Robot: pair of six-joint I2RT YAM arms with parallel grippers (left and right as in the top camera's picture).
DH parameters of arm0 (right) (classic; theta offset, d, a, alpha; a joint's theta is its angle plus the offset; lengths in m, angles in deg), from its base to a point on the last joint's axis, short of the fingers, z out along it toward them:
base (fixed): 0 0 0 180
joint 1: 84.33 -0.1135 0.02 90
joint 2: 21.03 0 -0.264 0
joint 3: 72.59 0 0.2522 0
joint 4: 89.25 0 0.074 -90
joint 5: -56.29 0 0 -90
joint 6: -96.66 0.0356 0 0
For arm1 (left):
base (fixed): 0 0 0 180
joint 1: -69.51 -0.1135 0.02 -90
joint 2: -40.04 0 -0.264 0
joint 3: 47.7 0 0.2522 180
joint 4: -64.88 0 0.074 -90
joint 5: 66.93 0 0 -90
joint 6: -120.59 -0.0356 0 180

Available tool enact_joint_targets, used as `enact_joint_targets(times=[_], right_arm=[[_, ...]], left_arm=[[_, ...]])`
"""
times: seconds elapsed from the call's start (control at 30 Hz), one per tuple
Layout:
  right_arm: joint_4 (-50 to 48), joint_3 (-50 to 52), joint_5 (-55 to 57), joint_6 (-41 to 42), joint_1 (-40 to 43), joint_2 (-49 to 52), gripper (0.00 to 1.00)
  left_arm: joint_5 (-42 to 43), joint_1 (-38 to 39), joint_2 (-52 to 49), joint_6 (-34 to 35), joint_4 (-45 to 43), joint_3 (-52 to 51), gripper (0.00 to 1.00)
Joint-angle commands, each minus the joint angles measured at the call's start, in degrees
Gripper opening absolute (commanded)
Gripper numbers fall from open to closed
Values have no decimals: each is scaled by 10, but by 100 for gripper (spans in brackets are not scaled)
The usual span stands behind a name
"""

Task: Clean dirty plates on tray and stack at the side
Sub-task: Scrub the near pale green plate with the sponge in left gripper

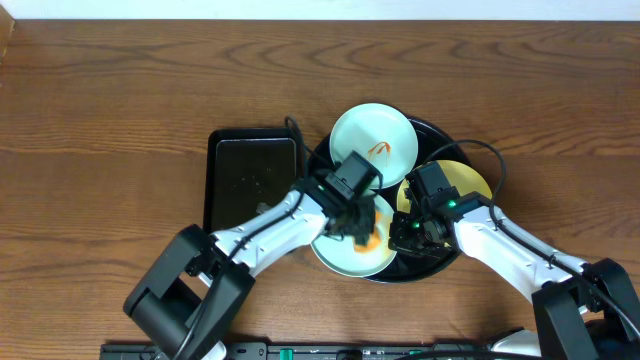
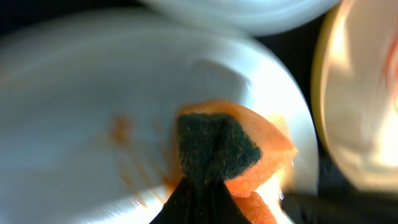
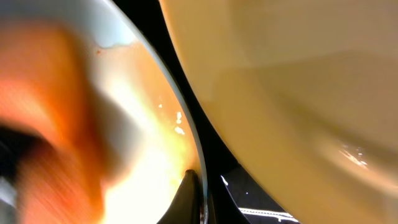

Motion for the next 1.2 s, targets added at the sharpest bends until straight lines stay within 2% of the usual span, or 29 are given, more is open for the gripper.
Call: enact_joint_targets(times=[0.0, 0.13, 0.27, 0.4, 0.53, 0.67, 0.77, 1.17], right_arm=[[15, 12, 17, -4, -6, 10, 1], [19, 12, 17, -5, -6, 10, 1], [22, 12, 17, -6, -6, 10, 1], [21, 12, 18, -6, -6, 10, 1], [21, 12, 18, -6, -5, 10, 1], [21, 12, 22, -6, -5, 10, 1], [21, 12, 22, -6, -6, 10, 1], [24, 12, 21, -6, -6, 10, 1]], left_arm=[[-80, -38, 1, -21, 0, 1, 8], [-77, -65, 1, -21, 27, 1, 8], [-31, -71, 2, -28, 89, 1, 7], [71, -71, 15, -102, 122, 1, 7], [185, -75, 57, -156, 111, 2, 8], [183, -76, 97, -155, 79, 2, 7], [182, -71, 102, -123, 56, 2, 7], [119, 5, 21, -110, 47, 1, 7]])
